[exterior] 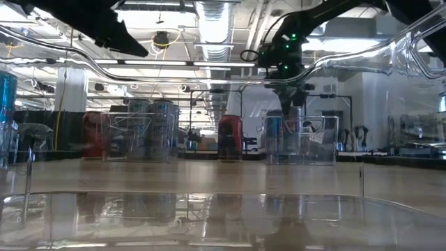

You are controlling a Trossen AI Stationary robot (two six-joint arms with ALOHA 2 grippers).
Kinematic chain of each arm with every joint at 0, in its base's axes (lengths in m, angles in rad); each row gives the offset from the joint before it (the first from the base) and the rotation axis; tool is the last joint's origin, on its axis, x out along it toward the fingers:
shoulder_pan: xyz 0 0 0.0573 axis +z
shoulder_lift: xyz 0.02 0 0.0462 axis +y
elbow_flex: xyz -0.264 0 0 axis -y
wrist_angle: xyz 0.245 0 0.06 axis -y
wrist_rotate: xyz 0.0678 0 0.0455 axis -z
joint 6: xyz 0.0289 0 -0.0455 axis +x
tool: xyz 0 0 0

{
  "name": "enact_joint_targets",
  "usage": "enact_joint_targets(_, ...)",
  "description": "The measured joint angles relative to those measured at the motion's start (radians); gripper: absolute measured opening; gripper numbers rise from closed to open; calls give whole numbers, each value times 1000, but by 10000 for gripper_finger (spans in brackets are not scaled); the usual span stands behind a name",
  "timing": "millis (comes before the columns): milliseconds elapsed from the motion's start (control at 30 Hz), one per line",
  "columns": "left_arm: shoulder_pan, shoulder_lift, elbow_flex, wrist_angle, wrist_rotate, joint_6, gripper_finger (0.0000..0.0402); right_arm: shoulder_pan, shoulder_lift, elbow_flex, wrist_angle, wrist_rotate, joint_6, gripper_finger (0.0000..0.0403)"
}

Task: Sort soda cans
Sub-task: Put the top right blue soda can into the top right transparent bin

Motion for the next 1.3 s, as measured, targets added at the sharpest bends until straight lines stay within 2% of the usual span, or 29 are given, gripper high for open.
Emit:
enact_joint_targets(233,0,0,0,-33,0,-36,229,6,0,-5,-2,-13,-5,236)
enact_joint_targets(467,0,0,0,-39,0,-43,229,7,0,-5,4,-20,-27,261)
enact_joint_targets(700,0,0,0,-46,0,-43,229,5,0,-5,5,-20,-27,265)
enact_joint_targets(967,0,-1,0,-47,1,-43,229,5,-5,-111,78,-17,-43,266)
enact_joint_targets(1300,0,-1,0,-35,0,-36,229,0,-14,-122,128,-17,-78,266)
